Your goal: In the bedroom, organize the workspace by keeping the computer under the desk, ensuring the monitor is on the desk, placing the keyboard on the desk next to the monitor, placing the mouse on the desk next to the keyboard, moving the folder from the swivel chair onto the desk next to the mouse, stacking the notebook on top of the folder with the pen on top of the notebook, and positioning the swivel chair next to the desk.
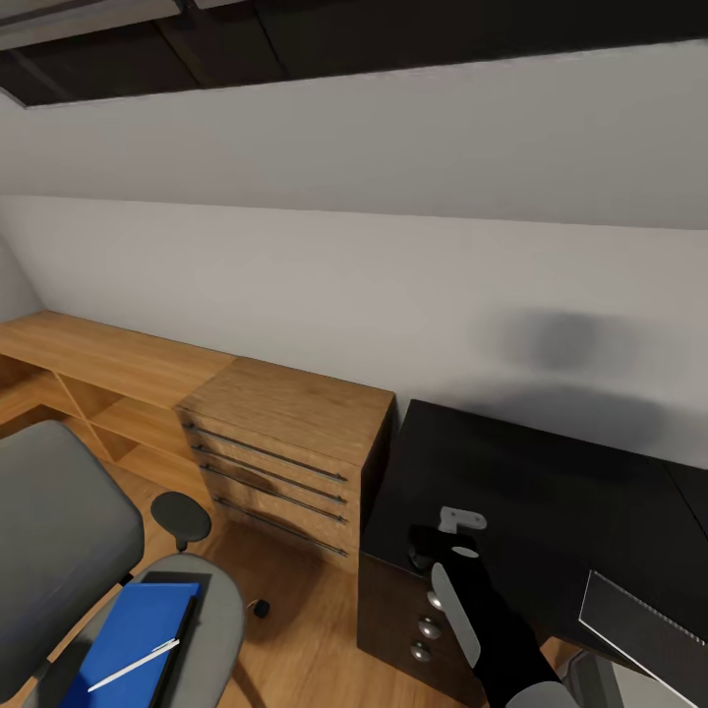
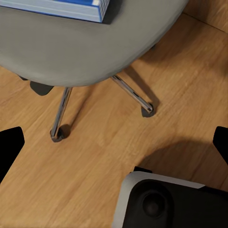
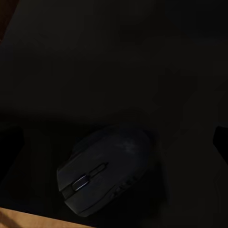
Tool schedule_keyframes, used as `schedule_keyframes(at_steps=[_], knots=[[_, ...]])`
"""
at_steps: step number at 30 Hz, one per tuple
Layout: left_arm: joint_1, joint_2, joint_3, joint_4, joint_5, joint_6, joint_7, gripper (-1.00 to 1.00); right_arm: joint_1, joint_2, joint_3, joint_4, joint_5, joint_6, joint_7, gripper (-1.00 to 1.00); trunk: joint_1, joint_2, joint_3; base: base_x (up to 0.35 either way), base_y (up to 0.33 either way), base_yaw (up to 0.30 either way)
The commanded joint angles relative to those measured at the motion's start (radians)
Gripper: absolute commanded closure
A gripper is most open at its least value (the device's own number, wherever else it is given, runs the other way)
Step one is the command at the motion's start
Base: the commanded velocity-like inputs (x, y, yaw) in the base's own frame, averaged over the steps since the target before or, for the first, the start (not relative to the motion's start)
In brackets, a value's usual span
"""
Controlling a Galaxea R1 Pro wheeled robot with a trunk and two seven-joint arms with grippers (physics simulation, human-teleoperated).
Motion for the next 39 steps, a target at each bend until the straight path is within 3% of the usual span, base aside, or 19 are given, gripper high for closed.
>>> schedule_keyframes(at_steps=[1,5,39], knots=[[0.001,0.000,0.008,-0.002,0.003,0.000,-0.011,-1.00,-0.001,0.000,0.002,-0.001,-0.010,0.003,-0.009,-1.00,0.000,-0.001,-0.001,0.000,0.000,0.000],[0.001,0.000,0.008,-0.002,0.003,0.002,-0.010,-1.00,-0.001,0.000,-0.010,0.000,-0.010,0.003,-0.009,-1.00,0.000,-0.001,-0.001,0.000,0.000,0.000],[0.001,0.000,0.008,-0.002,0.005,0.001,-0.008,-1.00,-0.001,0.000,-0.019,0.003,-0.011,0.002,-0.006,-1.00,0.131,-0.239,-0.108,0.000,0.000,0.000]])
